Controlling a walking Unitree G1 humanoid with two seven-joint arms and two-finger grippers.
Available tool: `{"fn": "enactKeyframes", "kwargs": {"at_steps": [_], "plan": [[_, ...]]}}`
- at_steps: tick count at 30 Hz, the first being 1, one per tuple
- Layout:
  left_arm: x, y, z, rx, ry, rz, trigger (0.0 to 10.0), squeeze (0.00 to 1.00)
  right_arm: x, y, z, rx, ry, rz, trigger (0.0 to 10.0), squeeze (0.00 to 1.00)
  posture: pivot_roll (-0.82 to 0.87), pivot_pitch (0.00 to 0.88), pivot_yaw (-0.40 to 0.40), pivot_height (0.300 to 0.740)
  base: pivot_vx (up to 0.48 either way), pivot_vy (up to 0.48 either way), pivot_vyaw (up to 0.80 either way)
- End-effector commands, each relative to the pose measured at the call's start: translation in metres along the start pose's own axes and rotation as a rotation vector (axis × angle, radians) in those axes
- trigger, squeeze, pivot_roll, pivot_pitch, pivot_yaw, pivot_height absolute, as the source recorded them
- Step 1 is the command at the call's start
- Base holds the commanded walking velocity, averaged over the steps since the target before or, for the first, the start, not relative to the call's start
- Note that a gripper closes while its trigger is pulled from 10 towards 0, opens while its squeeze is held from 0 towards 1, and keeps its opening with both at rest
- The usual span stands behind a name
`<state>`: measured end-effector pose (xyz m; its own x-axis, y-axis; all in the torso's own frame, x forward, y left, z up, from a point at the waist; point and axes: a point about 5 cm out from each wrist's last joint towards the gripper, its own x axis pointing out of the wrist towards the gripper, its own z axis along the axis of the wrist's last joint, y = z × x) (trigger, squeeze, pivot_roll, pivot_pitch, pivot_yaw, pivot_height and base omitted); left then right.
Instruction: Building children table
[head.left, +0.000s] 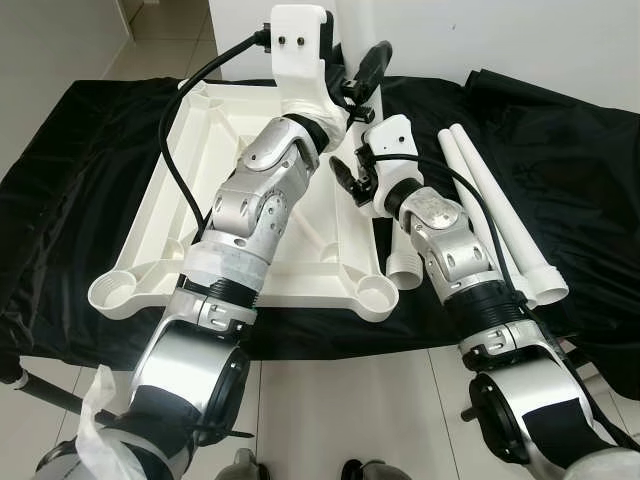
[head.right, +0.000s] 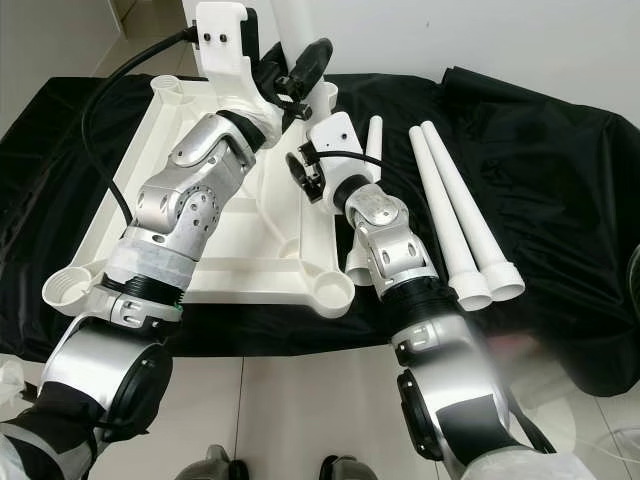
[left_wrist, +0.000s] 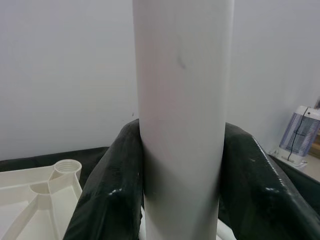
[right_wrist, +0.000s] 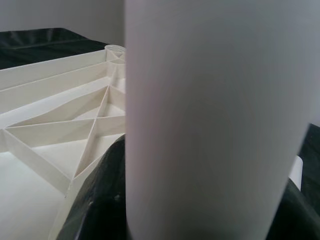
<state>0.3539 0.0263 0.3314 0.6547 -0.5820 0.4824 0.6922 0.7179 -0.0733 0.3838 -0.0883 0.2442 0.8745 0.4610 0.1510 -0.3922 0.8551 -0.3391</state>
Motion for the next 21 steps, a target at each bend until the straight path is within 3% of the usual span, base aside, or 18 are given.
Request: {"fn": "enactKeyframes", "kwargs": {"at_steps": [1,5,6,8,10,11,12,15,20,21], "plan": [[0.001,-0.008,0.005,0.011,-0.019,-0.031,10.0,0.00,0.003,0.003,0.001,-0.011,0.000,0.013,0.0,0.00,0.00,0.080,-0.002,0.740,0.000,0.000,0.00],[0.002,-0.008,0.006,0.013,-0.022,-0.030,10.0,0.00,0.002,0.003,-0.004,-0.009,0.022,0.005,0.0,0.00,0.00,0.080,-0.001,0.740,0.000,0.000,0.00],[0.002,-0.009,0.007,0.017,-0.021,-0.030,10.0,0.00,0.002,0.002,-0.006,-0.003,0.031,0.000,3.0,0.00,0.00,0.079,0.000,0.740,0.000,0.000,0.00],[0.002,-0.009,0.007,0.017,-0.021,-0.030,10.0,0.00,0.002,0.002,-0.006,-0.003,0.031,0.000,3.0,0.00,0.00,0.079,0.000,0.740,0.000,0.000,0.00],[0.002,-0.011,0.007,0.023,-0.019,-0.036,10.0,0.00,0.002,0.002,-0.007,0.012,0.036,-0.013,10.0,0.00,-0.01,0.075,0.001,0.740,0.000,0.000,0.00],[0.002,-0.011,0.007,0.023,-0.019,-0.036,10.0,0.00,0.002,0.002,-0.007,0.012,0.036,-0.013,10.0,0.00,-0.01,0.075,0.001,0.740,0.000,0.000,0.00],[0.002,-0.015,0.005,0.008,-0.020,-0.065,10.0,1.00,0.002,0.003,-0.007,0.056,0.028,-0.028,10.0,0.00,-0.01,0.075,0.001,0.740,0.000,0.000,0.00],[0.000,-0.019,0.003,-0.026,-0.013,-0.094,10.0,1.00,0.002,0.003,-0.005,0.127,0.006,-0.070,10.0,0.00,-0.01,0.072,0.002,0.740,0.000,0.000,0.00],[0.000,-0.019,0.002,-0.034,-0.009,-0.091,10.0,1.00,0.001,-0.001,-0.005,0.167,-0.008,-0.110,10.0,0.00,-0.01,0.070,-0.002,0.740,0.000,0.000,0.00],[0.000,-0.019,0.004,-0.051,-0.018,-0.095,10.0,0.00,-0.001,-0.004,-0.006,0.177,-0.013,-0.142,10.0,0.00,-0.01,0.071,-0.007,0.740,0.000,0.000,0.00]]}}
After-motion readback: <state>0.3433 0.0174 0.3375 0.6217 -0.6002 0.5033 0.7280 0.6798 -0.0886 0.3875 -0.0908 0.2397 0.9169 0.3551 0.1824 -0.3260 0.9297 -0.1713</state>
